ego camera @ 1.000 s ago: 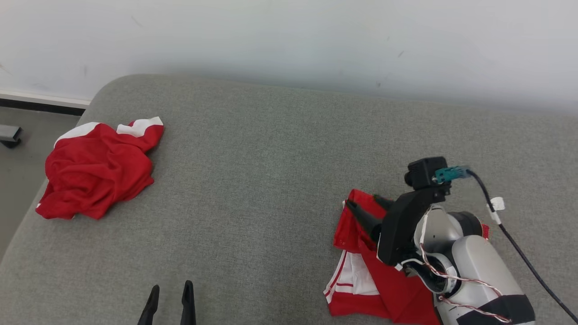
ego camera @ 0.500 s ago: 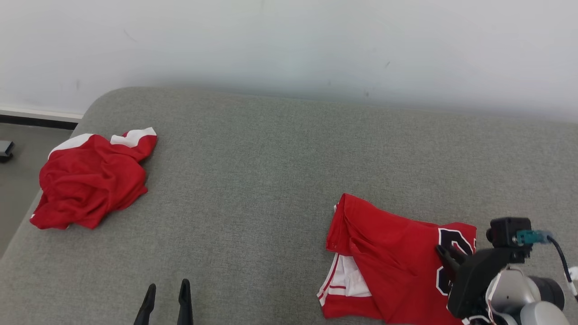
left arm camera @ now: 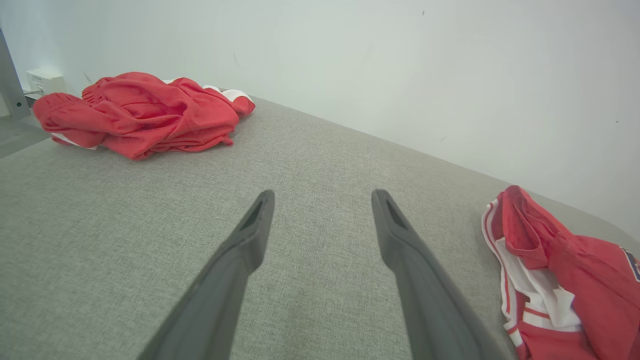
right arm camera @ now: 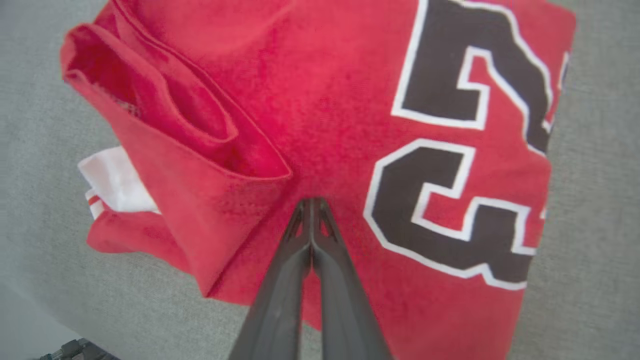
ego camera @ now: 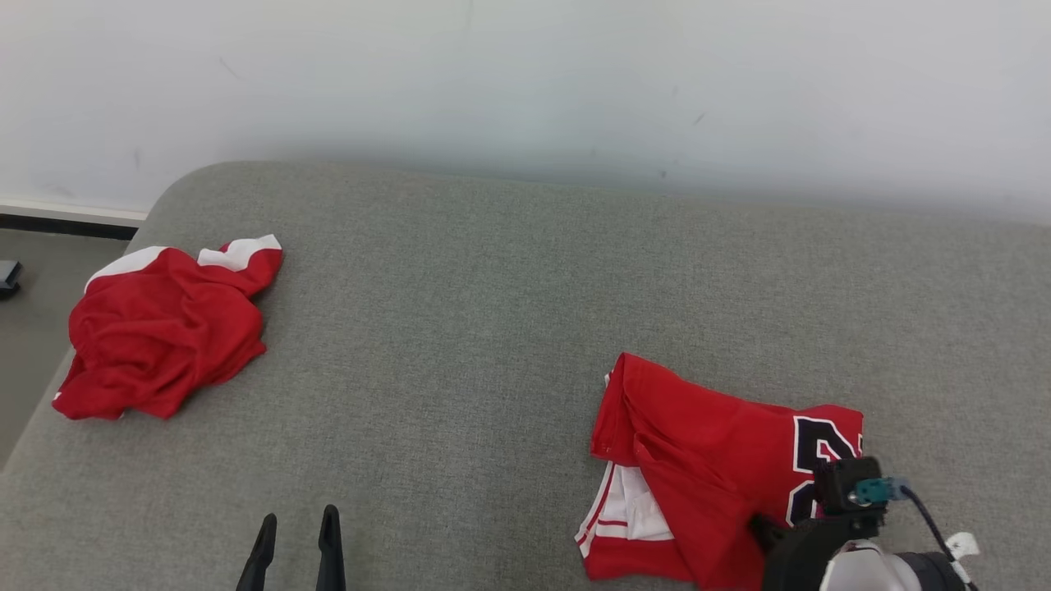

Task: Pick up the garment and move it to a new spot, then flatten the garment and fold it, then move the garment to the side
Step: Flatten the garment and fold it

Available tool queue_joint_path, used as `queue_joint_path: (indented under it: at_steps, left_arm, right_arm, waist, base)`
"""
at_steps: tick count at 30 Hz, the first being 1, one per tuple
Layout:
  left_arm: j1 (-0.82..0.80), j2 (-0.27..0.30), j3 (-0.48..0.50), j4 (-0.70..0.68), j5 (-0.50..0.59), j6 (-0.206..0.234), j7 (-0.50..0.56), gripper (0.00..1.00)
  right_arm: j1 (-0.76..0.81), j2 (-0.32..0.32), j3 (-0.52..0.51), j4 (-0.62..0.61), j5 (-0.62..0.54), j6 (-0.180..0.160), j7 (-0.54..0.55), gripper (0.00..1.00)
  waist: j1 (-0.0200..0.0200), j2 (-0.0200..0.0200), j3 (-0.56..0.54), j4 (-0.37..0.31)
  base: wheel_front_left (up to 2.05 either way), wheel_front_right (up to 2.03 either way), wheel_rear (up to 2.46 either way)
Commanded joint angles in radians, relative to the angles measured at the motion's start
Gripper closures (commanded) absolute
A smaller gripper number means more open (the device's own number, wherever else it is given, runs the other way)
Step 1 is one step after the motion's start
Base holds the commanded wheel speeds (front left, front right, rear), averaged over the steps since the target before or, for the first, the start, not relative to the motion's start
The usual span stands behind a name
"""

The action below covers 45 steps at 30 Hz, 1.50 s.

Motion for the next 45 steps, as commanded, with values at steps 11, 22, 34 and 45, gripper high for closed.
queue_joint_path:
  at_steps: [11,22,34,45]
  left_arm:
    - [0.017,-0.001,0.001,0.009,-0.008,-0.006,-0.003,0.0]
    - [0.041,-0.001,0.017,0.002,-0.004,0.006,-0.003,0.0]
    - [0.036,-0.001,0.045,-0.007,0.015,0.0,-0.003,0.0]
    - [0.05,-0.001,0.044,0.013,0.047,-0.007,-0.003,0.0]
  right_arm:
    - [-0.022,0.028,0.292,0.0,0.11,-0.002,-0.018,1.0]
    - [0.014,0.036,0.264,-0.171,0.188,-0.002,-0.167,0.0]
    - [0.101,0.029,-0.012,-0.194,0.028,-0.002,-0.592,0.0]
    - [0.155,-0.019,-0.141,-0.06,0.024,-0.002,-0.68,0.0]
  waist:
    - [-0.0001,0.0,-0.013,0.016]
    - [-0.0001,0.0,-0.053,-0.023]
    - [-0.0001,0.0,-0.097,-0.086]
    - [-0.0001,0.0,-0.136,-0.125]
  base:
    - [0.0,0.0,0.0]
    - [0.0,0.0,0.0]
    - [0.0,0.0,0.0]
    - [0.0,0.0,0.0]
